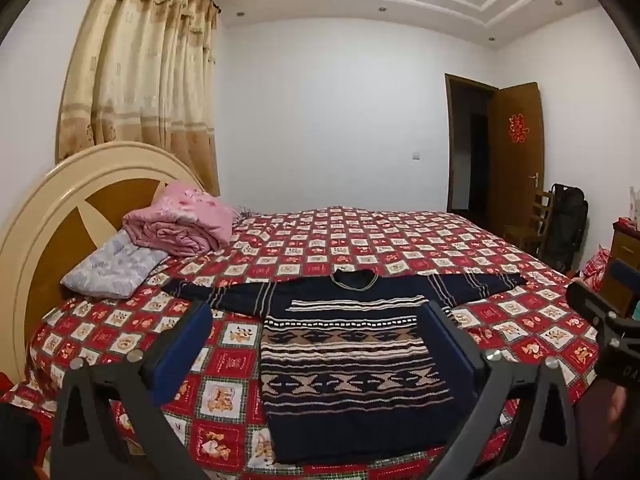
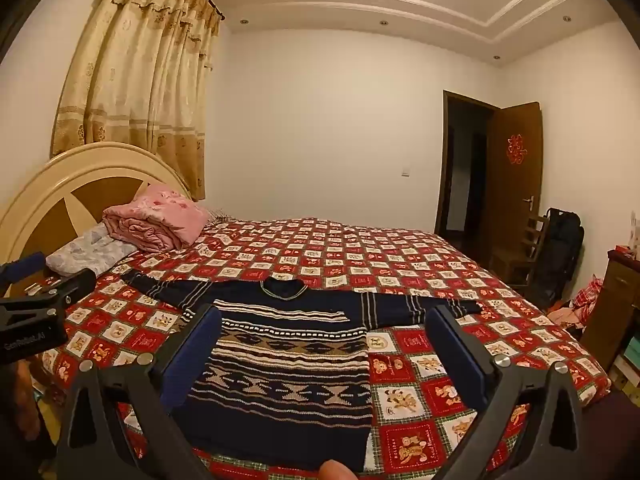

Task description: Fold small clothes

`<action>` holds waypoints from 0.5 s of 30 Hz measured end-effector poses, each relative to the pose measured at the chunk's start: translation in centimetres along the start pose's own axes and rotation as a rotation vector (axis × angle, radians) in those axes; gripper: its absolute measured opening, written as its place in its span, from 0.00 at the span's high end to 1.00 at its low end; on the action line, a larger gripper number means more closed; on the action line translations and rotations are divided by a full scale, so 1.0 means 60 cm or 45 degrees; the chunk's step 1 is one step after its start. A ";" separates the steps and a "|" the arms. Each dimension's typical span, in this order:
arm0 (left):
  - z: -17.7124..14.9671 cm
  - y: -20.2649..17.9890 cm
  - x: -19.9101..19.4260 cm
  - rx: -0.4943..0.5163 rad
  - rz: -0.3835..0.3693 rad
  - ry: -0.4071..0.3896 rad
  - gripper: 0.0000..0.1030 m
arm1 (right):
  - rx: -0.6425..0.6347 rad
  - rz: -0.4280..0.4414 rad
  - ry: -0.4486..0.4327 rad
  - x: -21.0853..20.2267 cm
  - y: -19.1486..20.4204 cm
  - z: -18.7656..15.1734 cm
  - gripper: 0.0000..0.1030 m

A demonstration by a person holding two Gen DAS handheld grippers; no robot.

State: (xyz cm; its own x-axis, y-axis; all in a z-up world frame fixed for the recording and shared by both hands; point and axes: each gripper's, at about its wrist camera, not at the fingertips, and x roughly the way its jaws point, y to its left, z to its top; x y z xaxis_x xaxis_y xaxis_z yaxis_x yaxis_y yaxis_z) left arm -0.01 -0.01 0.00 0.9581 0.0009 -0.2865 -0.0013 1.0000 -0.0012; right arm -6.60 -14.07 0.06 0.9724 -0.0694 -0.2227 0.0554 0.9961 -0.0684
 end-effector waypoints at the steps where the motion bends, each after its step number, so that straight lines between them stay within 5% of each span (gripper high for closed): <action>1: 0.000 0.001 0.000 -0.011 -0.004 -0.008 0.00 | 0.008 0.002 0.004 0.001 0.000 0.000 0.01; 15: -0.027 -0.003 0.018 0.006 0.033 0.050 0.00 | 0.032 0.004 0.009 0.011 -0.005 -0.009 0.01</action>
State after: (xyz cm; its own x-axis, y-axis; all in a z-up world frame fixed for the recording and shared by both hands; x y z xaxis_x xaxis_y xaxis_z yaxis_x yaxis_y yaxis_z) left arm 0.56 -0.20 -1.83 0.9458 0.0266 -0.3238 -0.0243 0.9996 0.0110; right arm -6.12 -14.44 -0.57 0.9709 -0.0666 -0.2300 0.0581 0.9974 -0.0436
